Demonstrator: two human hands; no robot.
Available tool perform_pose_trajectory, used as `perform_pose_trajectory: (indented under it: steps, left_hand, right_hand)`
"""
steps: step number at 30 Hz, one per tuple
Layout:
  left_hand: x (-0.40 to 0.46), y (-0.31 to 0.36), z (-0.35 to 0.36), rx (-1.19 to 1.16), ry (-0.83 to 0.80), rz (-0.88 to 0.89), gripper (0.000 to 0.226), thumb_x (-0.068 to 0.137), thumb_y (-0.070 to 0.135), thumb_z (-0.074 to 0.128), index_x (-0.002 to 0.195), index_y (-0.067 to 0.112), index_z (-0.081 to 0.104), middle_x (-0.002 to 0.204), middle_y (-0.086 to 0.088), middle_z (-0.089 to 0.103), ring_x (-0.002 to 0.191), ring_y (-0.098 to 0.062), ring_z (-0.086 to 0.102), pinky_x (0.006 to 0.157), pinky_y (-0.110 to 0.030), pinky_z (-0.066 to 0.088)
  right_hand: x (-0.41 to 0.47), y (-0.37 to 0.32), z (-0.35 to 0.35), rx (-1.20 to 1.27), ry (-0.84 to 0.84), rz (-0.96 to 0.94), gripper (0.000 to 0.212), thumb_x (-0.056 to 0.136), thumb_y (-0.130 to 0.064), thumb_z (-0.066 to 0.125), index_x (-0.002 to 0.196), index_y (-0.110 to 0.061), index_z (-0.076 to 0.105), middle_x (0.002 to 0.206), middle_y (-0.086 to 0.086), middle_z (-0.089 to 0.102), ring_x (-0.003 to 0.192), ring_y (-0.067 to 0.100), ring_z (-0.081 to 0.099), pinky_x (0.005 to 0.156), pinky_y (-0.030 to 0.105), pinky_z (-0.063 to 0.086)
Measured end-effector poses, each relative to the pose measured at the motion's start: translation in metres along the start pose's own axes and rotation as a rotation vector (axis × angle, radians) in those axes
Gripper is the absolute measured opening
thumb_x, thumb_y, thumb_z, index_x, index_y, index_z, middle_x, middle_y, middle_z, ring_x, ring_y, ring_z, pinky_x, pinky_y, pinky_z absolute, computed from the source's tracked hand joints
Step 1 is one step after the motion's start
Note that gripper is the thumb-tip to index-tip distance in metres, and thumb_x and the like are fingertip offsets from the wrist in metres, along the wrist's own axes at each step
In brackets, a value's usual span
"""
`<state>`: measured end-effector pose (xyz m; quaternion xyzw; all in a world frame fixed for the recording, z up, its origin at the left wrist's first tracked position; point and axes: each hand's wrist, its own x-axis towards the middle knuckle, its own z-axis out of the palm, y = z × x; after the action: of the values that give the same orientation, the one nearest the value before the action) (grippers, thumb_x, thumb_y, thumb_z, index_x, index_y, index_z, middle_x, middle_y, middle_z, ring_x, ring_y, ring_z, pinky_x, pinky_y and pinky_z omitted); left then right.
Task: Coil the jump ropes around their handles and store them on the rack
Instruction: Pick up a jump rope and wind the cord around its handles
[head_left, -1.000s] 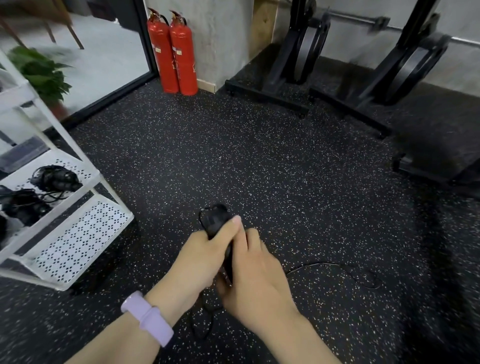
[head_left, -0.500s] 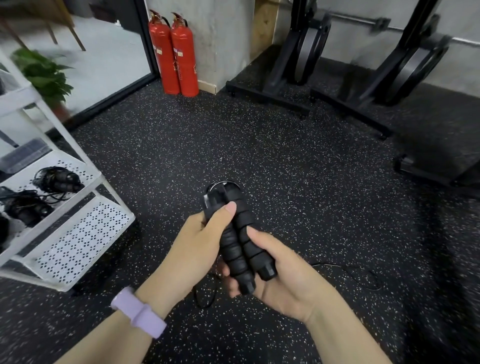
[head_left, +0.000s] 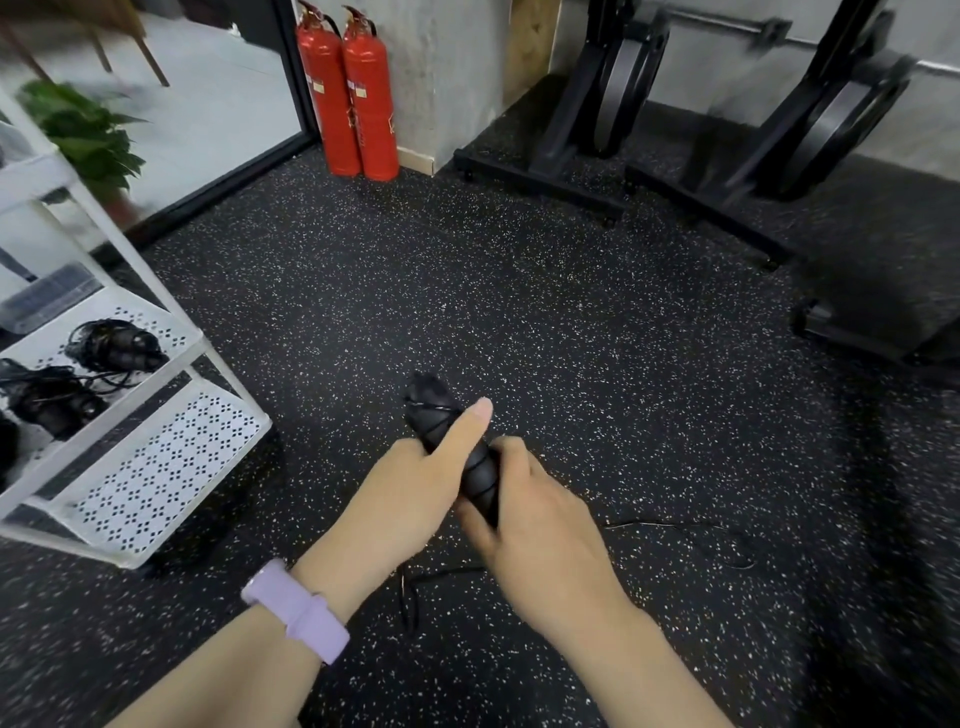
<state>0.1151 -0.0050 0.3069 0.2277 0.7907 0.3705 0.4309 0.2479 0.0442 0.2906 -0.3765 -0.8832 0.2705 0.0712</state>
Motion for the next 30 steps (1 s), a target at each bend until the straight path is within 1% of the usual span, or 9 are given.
perform_pose_trajectory:
  steps: [3, 6, 9, 12, 14, 17, 21, 25, 30]
  left_hand:
    - [0.002, 0.0, -0.004, -0.139, -0.008, -0.078, 0.053, 0.08, 0.068, 0.069, 0.065, 0.019, 0.054, 0.045, 0.007, 0.041, 0.034, -0.01, 0.035, 0.038, -0.018, 0.028]
    - [0.002, -0.002, -0.006, -0.198, -0.038, -0.023, 0.038, 0.087, 0.053, 0.069, 0.064, 0.024, 0.061, 0.047, 0.007, 0.04, 0.035, -0.008, 0.035, 0.039, -0.02, 0.029]
    - [0.002, -0.001, -0.011, -0.192, -0.106, 0.077, 0.037, 0.088, 0.05, 0.065, 0.056, 0.032, 0.066, 0.049, 0.007, 0.039, 0.038, -0.009, 0.034, 0.04, -0.02, 0.029]
    - [-0.003, 0.002, -0.016, -0.286, -0.222, 0.135, 0.03, 0.076, 0.057, 0.065, 0.06, 0.032, 0.063, 0.051, 0.01, 0.035, 0.04, -0.007, 0.032, 0.039, -0.017, 0.029]
    - [-0.005, 0.003, -0.016, -0.293, -0.26, 0.192, 0.025, 0.075, 0.058, 0.065, 0.061, 0.037, 0.066, 0.048, 0.014, 0.041, 0.038, -0.003, 0.038, 0.04, -0.013, 0.034]
    - [-0.004, 0.005, -0.018, -0.326, -0.313, 0.257, 0.03, 0.082, 0.055, 0.064, 0.06, 0.036, 0.065, 0.047, 0.015, 0.042, 0.039, -0.003, 0.037, 0.04, -0.013, 0.032]
    - [0.0, 0.008, -0.024, -0.346, -0.344, 0.22, 0.04, 0.075, 0.069, 0.066, 0.057, 0.034, 0.059, 0.052, 0.01, 0.033, 0.044, -0.009, 0.024, 0.039, -0.021, 0.022]
    - [0.004, 0.006, -0.028, -0.215, -0.307, 0.209, 0.05, 0.079, 0.079, 0.059, 0.056, 0.034, 0.063, 0.054, 0.011, 0.046, 0.045, -0.008, 0.035, 0.043, -0.021, 0.034]
    - [0.004, 0.005, -0.035, -0.138, -0.392, 0.388, 0.032, 0.081, 0.07, 0.063, 0.075, 0.039, 0.07, 0.07, 0.005, 0.054, 0.064, -0.011, 0.047, 0.061, -0.023, 0.044]
  right_hand:
    - [0.0, -0.005, 0.005, -0.091, 0.066, -0.051, 0.037, 0.098, -0.047, 0.056, 0.122, -0.03, 0.034, 0.108, -0.01, 0.051, 0.088, 0.015, 0.056, 0.066, 0.03, 0.034]
    - [-0.001, -0.001, 0.0, 0.095, -0.015, 0.02, 0.049, 0.085, -0.058, 0.067, 0.116, -0.04, 0.034, 0.107, -0.019, 0.055, 0.086, 0.008, 0.056, 0.067, 0.031, 0.04]
    - [0.005, 0.009, -0.02, 0.701, -0.175, 0.246, 0.053, 0.068, -0.061, 0.078, 0.11, -0.04, 0.053, 0.104, -0.012, 0.074, 0.089, 0.009, 0.07, 0.076, 0.032, 0.057]
    - [0.011, 0.025, -0.035, 1.318, -0.408, 0.359, 0.057, 0.083, -0.047, 0.074, 0.121, -0.006, 0.066, 0.114, 0.024, 0.073, 0.093, 0.033, 0.072, 0.075, 0.036, 0.061]
    - [0.01, 0.026, -0.039, 1.519, -0.679, 0.342, 0.067, 0.093, -0.054, 0.06, 0.13, 0.002, 0.066, 0.117, 0.031, 0.069, 0.098, 0.039, 0.071, 0.084, 0.043, 0.059]
    - [0.01, 0.024, -0.035, 1.663, -0.843, 0.295, 0.068, 0.098, -0.059, 0.052, 0.132, -0.001, 0.065, 0.104, 0.021, 0.065, 0.082, 0.026, 0.064, 0.076, 0.036, 0.056]
    - [0.013, 0.025, -0.031, 1.636, -0.717, 0.256, 0.057, 0.1, -0.051, 0.06, 0.133, -0.005, 0.065, 0.087, 0.011, 0.06, 0.062, 0.013, 0.049, 0.058, 0.024, 0.039]
    - [0.013, 0.025, -0.025, 1.613, -0.563, 0.319, 0.053, 0.097, -0.046, 0.064, 0.126, -0.001, 0.069, 0.082, 0.012, 0.061, 0.058, 0.015, 0.047, 0.052, 0.024, 0.037]
    - [0.014, 0.03, -0.031, 1.871, -0.74, 0.363, 0.049, 0.099, -0.049, 0.058, 0.116, -0.005, 0.073, 0.079, 0.008, 0.058, 0.051, 0.01, 0.043, 0.048, 0.022, 0.041]
